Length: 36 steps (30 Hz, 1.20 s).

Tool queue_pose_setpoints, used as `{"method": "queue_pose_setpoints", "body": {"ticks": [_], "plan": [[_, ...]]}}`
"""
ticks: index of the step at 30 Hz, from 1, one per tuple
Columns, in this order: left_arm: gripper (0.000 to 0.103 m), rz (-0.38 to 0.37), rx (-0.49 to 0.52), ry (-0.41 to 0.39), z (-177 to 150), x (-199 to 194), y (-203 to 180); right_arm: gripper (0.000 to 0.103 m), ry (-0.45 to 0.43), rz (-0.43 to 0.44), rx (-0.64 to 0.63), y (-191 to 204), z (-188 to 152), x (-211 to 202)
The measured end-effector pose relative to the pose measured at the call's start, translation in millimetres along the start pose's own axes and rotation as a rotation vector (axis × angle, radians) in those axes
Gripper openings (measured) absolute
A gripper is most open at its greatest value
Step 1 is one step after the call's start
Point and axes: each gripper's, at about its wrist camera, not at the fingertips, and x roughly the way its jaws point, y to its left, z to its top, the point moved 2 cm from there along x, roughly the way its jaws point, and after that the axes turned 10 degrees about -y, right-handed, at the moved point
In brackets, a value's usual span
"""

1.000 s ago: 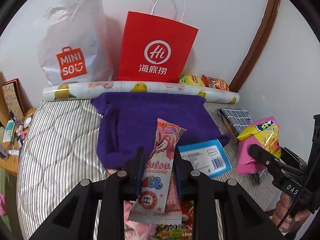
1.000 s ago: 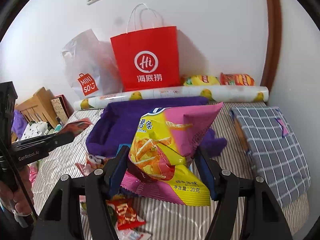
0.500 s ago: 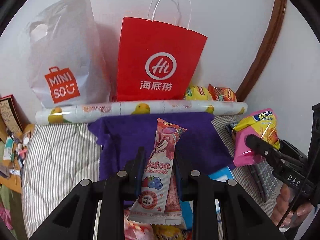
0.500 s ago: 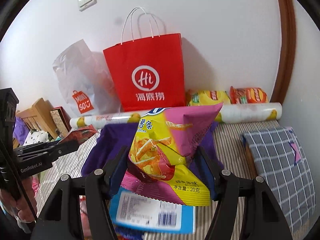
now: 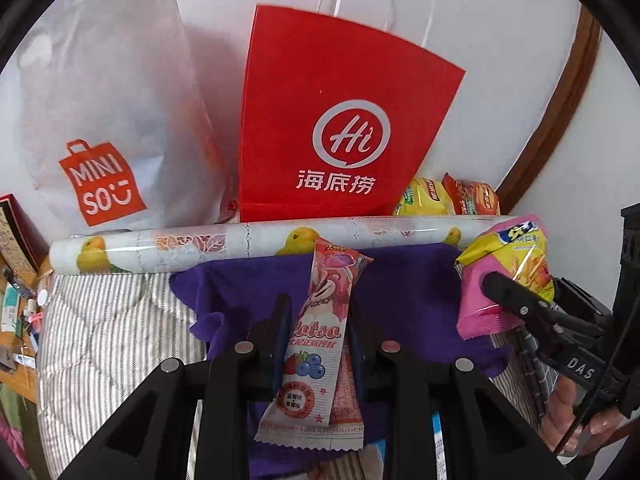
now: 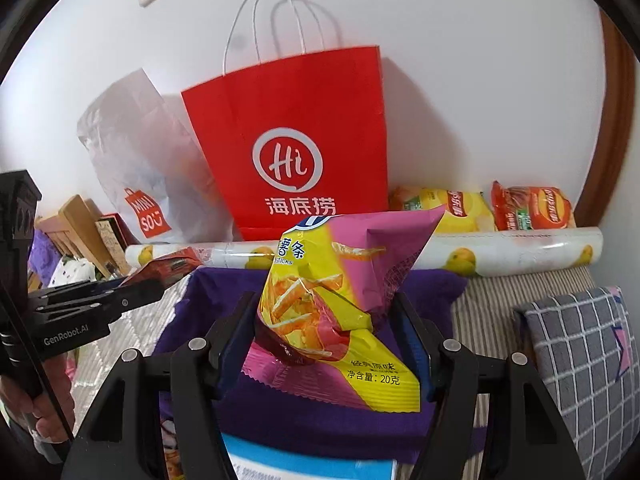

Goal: Organize snacks
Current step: 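Carry the ice-pop wrapper with left tool while right tool carries chip bag over towel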

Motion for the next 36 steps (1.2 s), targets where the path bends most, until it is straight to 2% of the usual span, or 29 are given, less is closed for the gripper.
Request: {"method": "queue_pose_setpoints", "body": {"ticks": [6, 13, 22, 36], "plan": [[0.025, 0.034, 0.022, 0.043, -5.6, 30.8, 6.0, 0.065, 0.054, -0.002, 0.063, -12.0, -16.1, 31.5], [0.025, 0.058, -0.006, 0.117, -17.8, 61.6, 24.0, 0.065, 0.142, -0.012, 0.075, -17.1, -33.7, 63.6], [0.025, 0.058, -0.016, 0.169, -29.9, 76.8, 25.5, 0.065, 0.195, -0.018, 0.113, -27.7, -45.8, 81.2], [0.025, 0.051, -0.035, 0.205, -34.3, 89.2, 29.4, 0.066, 0.243, -0.040, 0.131, -35.2, -55.1, 92.0]]}}
